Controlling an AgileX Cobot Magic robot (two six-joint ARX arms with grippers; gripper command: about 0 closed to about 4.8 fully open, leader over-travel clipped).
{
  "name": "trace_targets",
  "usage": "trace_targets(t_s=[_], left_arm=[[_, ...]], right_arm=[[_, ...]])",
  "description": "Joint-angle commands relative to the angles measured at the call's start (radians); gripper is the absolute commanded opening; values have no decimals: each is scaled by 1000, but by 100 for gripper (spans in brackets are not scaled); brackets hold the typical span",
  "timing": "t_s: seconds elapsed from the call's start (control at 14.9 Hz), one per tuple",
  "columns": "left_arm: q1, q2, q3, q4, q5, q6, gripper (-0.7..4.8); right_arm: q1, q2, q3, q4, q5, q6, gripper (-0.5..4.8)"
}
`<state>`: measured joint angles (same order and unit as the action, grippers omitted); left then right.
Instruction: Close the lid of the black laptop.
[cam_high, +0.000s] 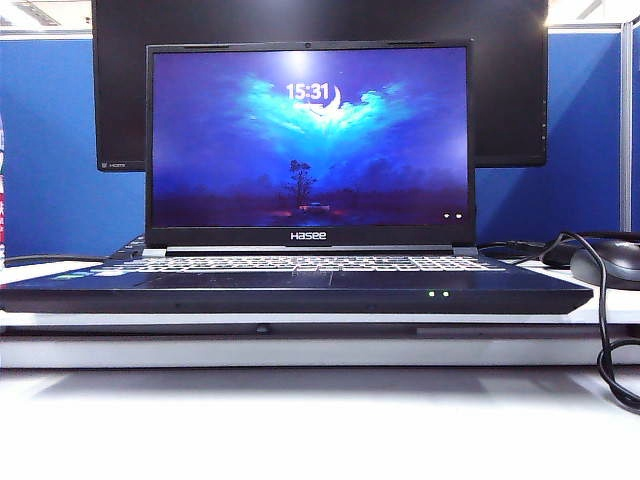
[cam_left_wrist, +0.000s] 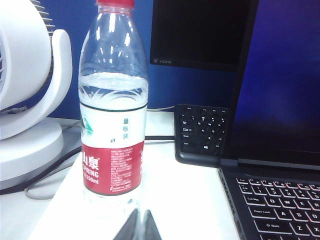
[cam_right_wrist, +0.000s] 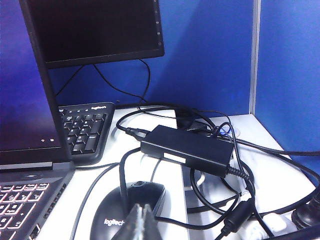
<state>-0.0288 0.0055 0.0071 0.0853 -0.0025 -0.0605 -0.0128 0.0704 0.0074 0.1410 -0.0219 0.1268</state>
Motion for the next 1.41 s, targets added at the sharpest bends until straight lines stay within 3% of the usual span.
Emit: trace_targets(t_s=[0.07,0.2,0.34,0.4,0.47,0.6,0.74,0.94,1.08,1.21,1.41], left_arm=[[1,-2,0,19,4,-5,21],[1,-2,0,29,51,-144,21],[1,-2,0,34,168,-369,21],[0,-2,0,58,239,-417,21],[0,-2,0,121,340,-469,21],[0,-2,3,351,573,-657,-7],[0,-2,43,490,660,-813,-7],[0,-2,187,485,666,-853,-7],[2,26,323,416,629,-812,-7],[2,191,505,370,774,-756,-7],[-6,521,743,249,1140,-752,-7]], right_arm=[[0,-3,-7,13,-3,4,-5],[0,-3,-7,14,-7,6,-5],[0,-3,-7,16,-82,121,-5],[0,-3,-7,35,-149,192,-5],[0,-3,-7,74,-204,276,-5],[0,-3,-6,245,-278,462,-4],[0,-2,18,429,-292,544,-4],[0,20,207,429,-269,641,-5],[0,134,425,431,-275,597,-5],[-1,310,676,396,-373,573,-5],[0,643,1082,211,-549,545,-5]])
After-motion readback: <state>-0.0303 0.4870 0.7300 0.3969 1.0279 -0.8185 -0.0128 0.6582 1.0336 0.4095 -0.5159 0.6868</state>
